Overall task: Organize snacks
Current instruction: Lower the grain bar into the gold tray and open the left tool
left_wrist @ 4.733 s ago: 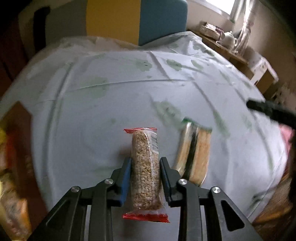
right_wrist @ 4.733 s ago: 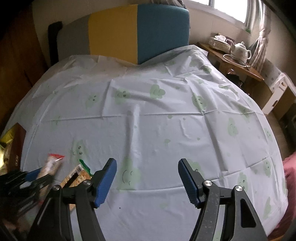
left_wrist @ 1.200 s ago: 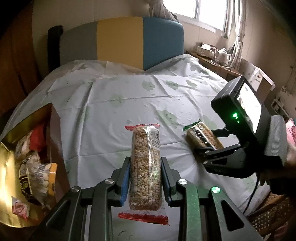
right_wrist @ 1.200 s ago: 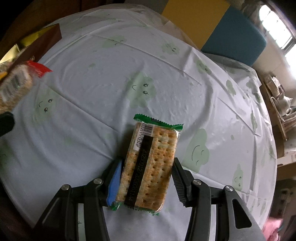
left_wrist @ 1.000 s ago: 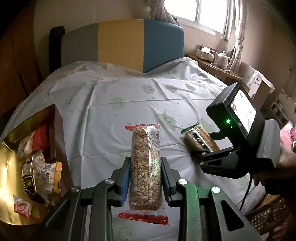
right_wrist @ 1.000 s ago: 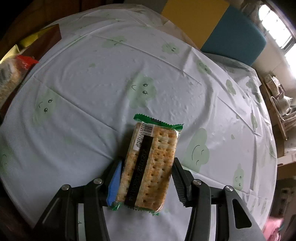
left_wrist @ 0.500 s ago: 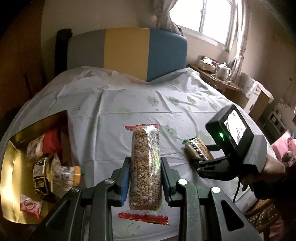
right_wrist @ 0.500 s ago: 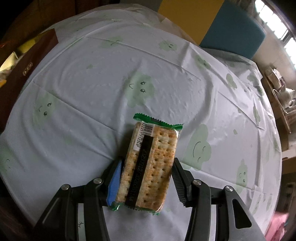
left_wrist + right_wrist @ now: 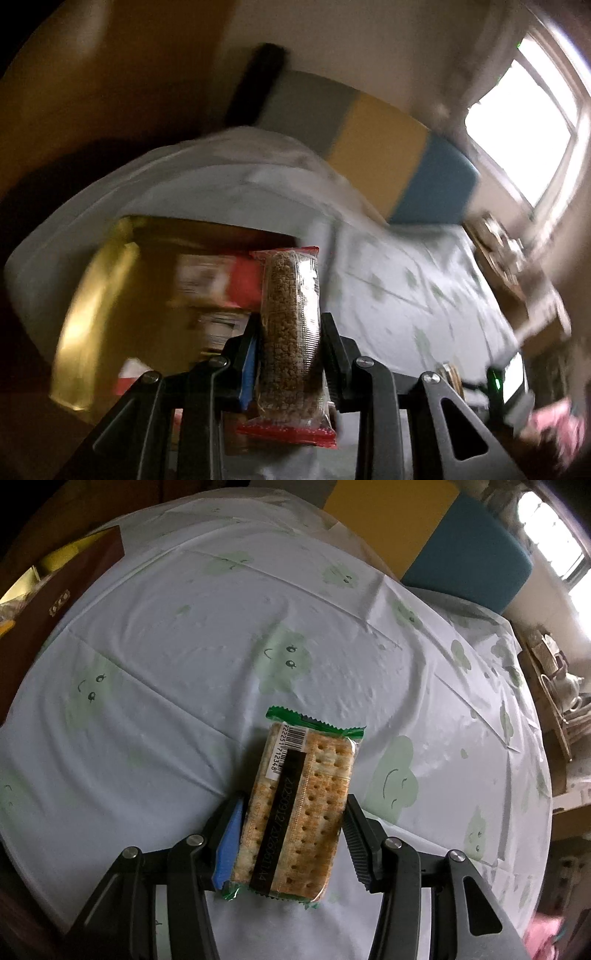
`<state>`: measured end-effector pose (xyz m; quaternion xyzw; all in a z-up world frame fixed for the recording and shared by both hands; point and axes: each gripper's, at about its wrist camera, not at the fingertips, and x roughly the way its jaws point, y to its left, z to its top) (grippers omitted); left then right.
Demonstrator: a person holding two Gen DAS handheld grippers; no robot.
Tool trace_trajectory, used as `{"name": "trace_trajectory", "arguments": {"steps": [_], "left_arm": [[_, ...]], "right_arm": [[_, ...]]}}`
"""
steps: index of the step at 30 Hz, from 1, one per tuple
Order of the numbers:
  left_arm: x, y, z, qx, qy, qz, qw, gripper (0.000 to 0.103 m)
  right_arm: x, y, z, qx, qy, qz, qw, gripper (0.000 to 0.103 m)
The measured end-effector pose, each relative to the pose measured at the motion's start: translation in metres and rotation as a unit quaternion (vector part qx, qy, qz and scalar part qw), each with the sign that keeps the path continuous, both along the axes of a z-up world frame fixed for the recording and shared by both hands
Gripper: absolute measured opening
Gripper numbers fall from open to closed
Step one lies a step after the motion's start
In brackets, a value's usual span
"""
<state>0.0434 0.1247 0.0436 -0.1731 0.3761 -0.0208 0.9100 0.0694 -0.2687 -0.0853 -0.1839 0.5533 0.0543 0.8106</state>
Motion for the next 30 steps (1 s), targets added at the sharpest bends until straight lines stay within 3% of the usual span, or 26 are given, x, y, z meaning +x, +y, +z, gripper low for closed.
{"name": "trace_trajectory", "arguments": {"steps": [6, 18, 23, 26, 30], "left_arm": [[0.001, 0.071, -0.033, -0.074, 0.048, 0.095, 0.9915, 0.03], [0.038, 0.081, -0.071, -0.111, 0.105, 0.126, 0.9802, 0.032], [0.058, 0.081, -0.086, -0.087, 0.136, 0.122, 0.9793, 0.032], [0.054, 0.079, -0.086, -0.072, 0.131, 0.13, 0.9802, 0.032], [0.043, 0.068, -0.078, -0.003, 0.117, 0.131, 0.9845, 0.032]], "right_arm": [[-0.003, 0.002, 0.001, -0.011, -0.005, 0.007, 1.0, 0.051], [-0.004, 0.003, 0.002, -0.015, -0.007, 0.01, 1.0, 0.051], [-0.004, 0.003, 0.002, -0.015, -0.007, 0.01, 1.0, 0.052], [-0.004, 0.003, 0.001, -0.016, -0.007, 0.011, 1.0, 0.052], [-0.004, 0.003, 0.001, -0.017, -0.007, 0.013, 1.0, 0.052]]}}
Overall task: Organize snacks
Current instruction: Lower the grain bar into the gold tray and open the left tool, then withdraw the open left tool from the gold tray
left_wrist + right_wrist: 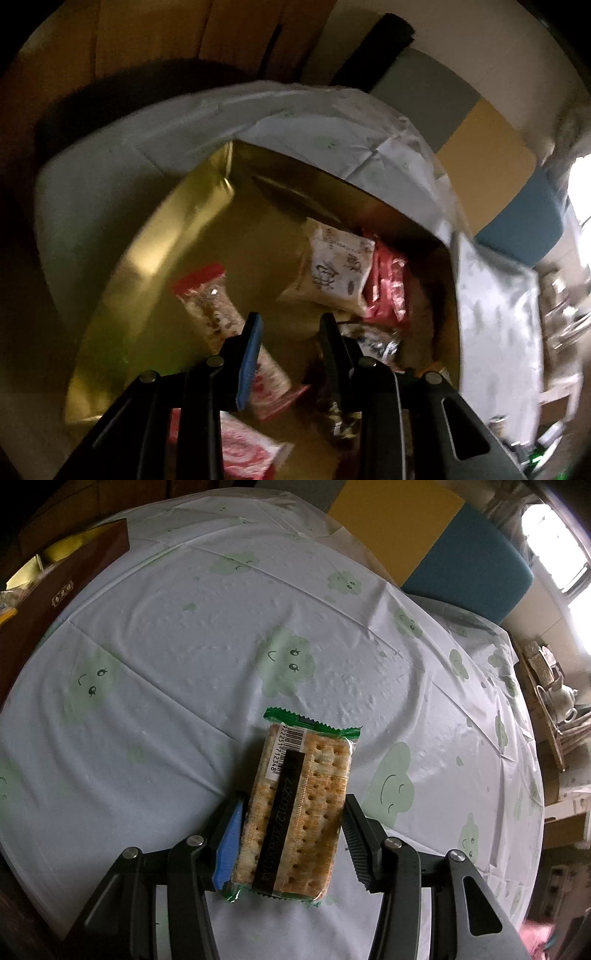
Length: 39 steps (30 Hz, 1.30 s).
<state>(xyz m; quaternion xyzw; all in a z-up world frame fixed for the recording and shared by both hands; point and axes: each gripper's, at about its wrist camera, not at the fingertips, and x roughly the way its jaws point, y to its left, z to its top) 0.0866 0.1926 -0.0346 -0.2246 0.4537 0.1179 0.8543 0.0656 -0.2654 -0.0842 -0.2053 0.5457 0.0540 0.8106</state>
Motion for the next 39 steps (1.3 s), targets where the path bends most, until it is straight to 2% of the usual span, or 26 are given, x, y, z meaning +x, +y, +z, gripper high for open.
{"name": "trace_trajectory", "arguments": {"steps": [2, 3, 5, 7, 11, 13, 15, 19, 22, 24, 27, 39], "left_arm": [[-0.007, -0.019, 0.008, 0.04, -0.013, -0.037, 0.9984, 0.032], [-0.009, -0.027, 0.011, 0.042, -0.017, -0.057, 0.9973, 0.032], [-0.015, -0.047, 0.018, 0.022, -0.035, -0.112, 0.9928, 0.032], [-0.022, -0.069, 0.024, 0.011, -0.048, -0.165, 0.9851, 0.032], [-0.03, -0.111, 0.027, 0.058, -0.041, -0.237, 0.969, 0.032], [-0.03, -0.124, 0.023, 0.051, -0.035, -0.26, 0.9636, 0.032], [-0.028, -0.131, 0.019, 0.055, -0.028, -0.265, 0.9622, 0.032], [-0.02, -0.139, 0.01, 0.1, -0.014, -0.271, 0.9573, 0.037], [-0.015, -0.134, 0.009, 0.114, -0.011, -0.259, 0.9592, 0.038], [-0.013, -0.129, 0.001, 0.149, 0.013, -0.241, 0.9589, 0.038], [-0.011, -0.117, -0.007, 0.127, 0.026, -0.231, 0.9642, 0.038], [-0.029, -0.106, 0.003, 0.113, -0.007, -0.194, 0.9745, 0.038]], "right_arm": [[0.0, 0.0, 0.0, -0.002, -0.001, 0.002, 1.0, 0.052], [0.0, 0.001, 0.0, -0.003, -0.001, 0.003, 1.0, 0.052], [-0.001, 0.001, 0.0, -0.004, -0.002, 0.003, 1.0, 0.052], [-0.001, 0.001, 0.0, -0.004, -0.002, 0.003, 1.0, 0.052], [-0.002, 0.002, 0.001, -0.007, -0.003, 0.004, 1.0, 0.052], [-0.002, 0.002, 0.001, -0.009, -0.004, 0.005, 1.0, 0.052], [-0.003, 0.003, 0.002, -0.011, -0.004, 0.006, 1.0, 0.052], [-0.004, 0.004, 0.002, -0.014, -0.006, 0.008, 1.0, 0.052], [-0.004, 0.004, 0.002, -0.016, -0.006, 0.009, 1.0, 0.052], [-0.004, 0.005, 0.002, -0.017, -0.006, 0.01, 1.0, 0.052], [-0.005, 0.005, 0.003, -0.019, -0.007, 0.012, 1.0, 0.052], [-0.005, 0.004, 0.003, -0.015, -0.008, 0.011, 1.0, 0.05]]}}
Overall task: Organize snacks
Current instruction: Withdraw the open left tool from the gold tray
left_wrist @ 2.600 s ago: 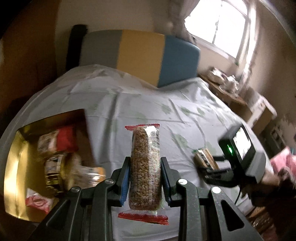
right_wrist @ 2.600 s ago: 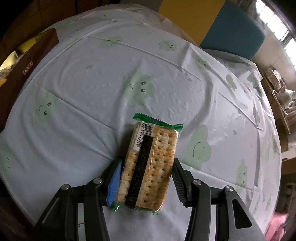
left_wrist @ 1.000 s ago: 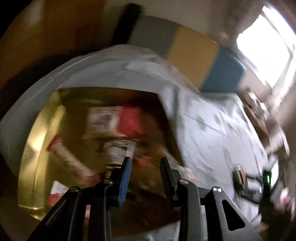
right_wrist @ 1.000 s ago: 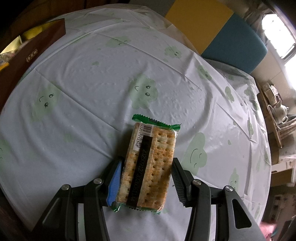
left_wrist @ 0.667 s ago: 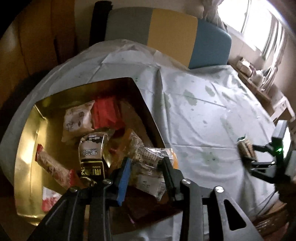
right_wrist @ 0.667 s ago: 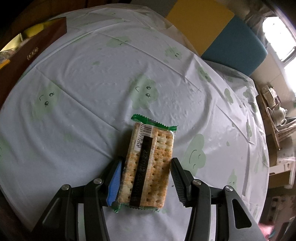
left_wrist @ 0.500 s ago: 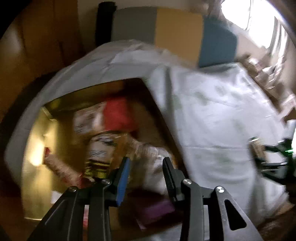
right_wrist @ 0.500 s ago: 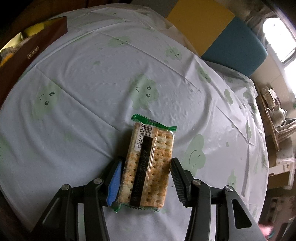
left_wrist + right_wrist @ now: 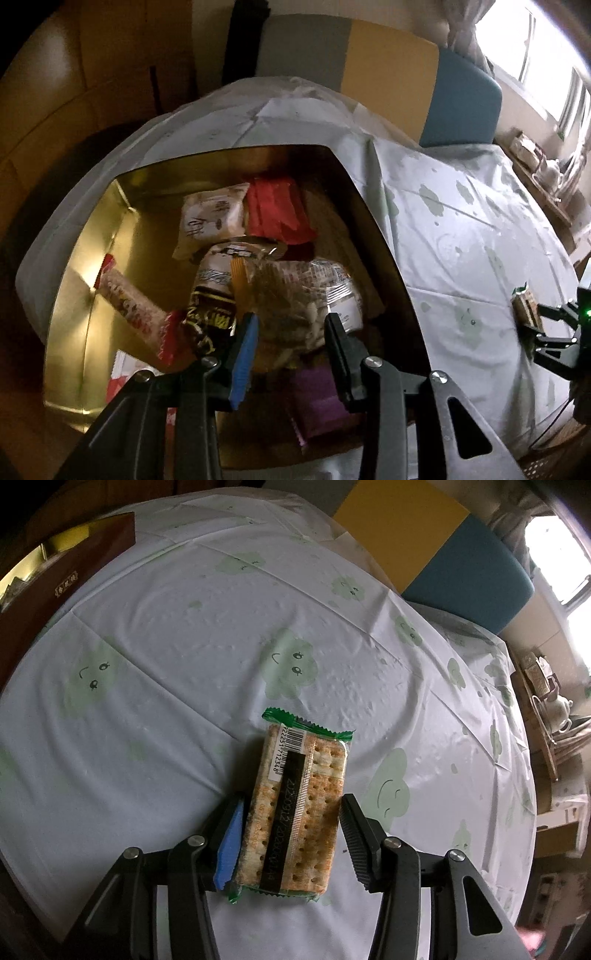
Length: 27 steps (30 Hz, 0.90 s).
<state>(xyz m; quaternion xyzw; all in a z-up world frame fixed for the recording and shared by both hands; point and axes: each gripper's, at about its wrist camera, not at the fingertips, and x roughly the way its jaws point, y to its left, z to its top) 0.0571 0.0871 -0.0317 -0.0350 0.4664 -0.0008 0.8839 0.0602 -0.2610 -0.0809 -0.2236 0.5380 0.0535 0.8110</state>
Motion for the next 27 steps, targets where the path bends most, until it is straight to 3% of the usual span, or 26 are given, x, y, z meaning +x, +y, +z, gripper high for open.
{"name": "trace_trajectory", "arguments": {"steps": [10, 27], "left_arm": [[-0.022, 0.02, 0.026, -0.001, -0.05, 0.055, 0.9972, 0.039], [-0.032, 0.036, 0.025, -0.007, -0.052, 0.076, 0.9958, 0.039]], "right_arm": [[0.0, -0.001, -0.001, 0.003, -0.005, -0.003, 1.0, 0.05], [0.005, -0.005, -0.001, 0.017, 0.007, -0.025, 1.0, 0.049]]}}
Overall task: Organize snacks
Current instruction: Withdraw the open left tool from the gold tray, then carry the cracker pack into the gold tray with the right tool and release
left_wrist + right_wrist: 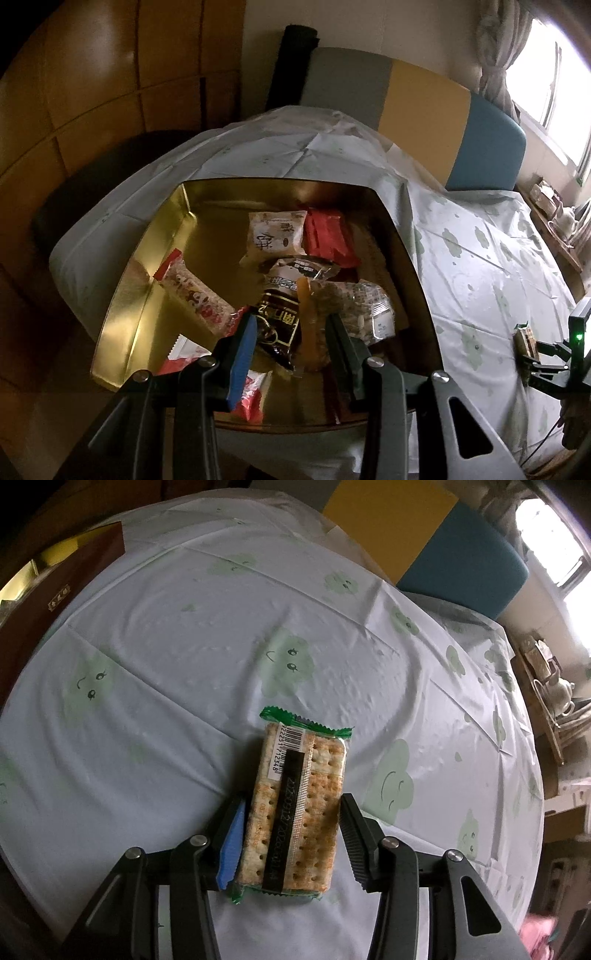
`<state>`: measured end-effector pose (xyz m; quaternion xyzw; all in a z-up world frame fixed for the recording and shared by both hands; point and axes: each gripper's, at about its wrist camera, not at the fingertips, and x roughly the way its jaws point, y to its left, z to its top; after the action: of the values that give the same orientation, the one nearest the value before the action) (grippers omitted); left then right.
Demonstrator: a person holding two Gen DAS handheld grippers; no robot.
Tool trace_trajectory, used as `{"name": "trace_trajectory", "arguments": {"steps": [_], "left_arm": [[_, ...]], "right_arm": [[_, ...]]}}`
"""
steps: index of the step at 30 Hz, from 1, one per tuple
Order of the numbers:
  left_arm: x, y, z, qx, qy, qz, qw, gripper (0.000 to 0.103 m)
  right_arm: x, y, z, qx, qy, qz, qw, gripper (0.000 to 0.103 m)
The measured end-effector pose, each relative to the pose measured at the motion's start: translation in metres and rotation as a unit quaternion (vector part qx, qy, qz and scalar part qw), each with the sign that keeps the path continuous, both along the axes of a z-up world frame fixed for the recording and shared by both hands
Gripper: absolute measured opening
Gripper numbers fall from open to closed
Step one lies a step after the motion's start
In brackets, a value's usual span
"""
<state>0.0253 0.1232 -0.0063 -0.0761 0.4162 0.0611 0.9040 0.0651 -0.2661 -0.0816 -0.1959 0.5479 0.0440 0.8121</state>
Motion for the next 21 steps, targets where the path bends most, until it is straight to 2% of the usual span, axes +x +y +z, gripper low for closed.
{"name": "trace_trajectory", "arguments": {"steps": [6, 13, 21], "left_arm": [[-0.002, 0.008, 0.001, -0.005, -0.002, 0.008, 1.0, 0.039], [-0.006, 0.024, 0.0, -0.011, -0.004, 0.03, 0.9995, 0.039], [-0.013, 0.069, 0.009, -0.017, -0.018, 0.096, 0.995, 0.039]], "right_arm": [[0.007, -0.006, 0.003, 0.024, 0.012, -0.024, 0.999, 0.048], [0.007, 0.0, 0.022, 0.093, 0.004, -0.028, 0.995, 0.047], [0.006, 0.063, 0.064, 0.155, -0.031, 0.055, 0.986, 0.047]]}}
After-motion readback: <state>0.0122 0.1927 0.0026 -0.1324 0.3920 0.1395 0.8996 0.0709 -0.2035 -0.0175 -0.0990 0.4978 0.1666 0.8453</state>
